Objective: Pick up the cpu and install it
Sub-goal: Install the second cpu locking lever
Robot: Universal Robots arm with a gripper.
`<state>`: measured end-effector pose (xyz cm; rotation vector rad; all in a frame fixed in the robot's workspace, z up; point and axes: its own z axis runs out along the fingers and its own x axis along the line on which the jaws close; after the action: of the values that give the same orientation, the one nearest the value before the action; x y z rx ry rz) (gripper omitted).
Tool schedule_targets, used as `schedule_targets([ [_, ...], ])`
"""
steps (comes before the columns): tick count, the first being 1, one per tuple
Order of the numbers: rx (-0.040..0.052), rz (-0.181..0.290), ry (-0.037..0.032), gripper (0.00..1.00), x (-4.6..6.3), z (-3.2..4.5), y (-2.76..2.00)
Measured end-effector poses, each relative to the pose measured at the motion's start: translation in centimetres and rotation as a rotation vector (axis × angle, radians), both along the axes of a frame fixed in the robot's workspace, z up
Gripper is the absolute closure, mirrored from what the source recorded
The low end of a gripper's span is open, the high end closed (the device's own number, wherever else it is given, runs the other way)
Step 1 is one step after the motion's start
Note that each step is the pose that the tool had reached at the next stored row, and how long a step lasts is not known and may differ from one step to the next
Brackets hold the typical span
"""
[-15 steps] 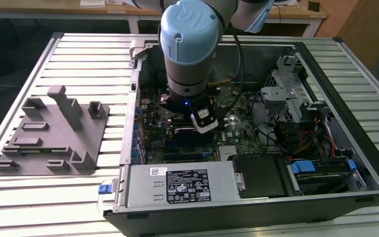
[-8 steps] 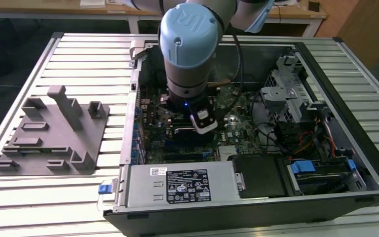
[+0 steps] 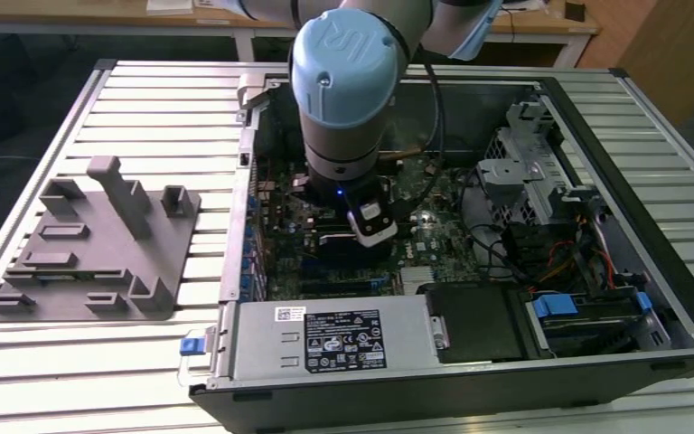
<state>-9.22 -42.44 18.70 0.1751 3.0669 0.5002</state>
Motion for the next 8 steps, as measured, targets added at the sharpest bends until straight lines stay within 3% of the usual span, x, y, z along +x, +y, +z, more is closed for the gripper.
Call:
schedule_targets([
  [4,0.0017,0.000,-0.0002,0.89,0.00,0.17,0.00],
  [8,0.0026,0.000,-0.0002,0.89,0.00,0.83,0.00],
])
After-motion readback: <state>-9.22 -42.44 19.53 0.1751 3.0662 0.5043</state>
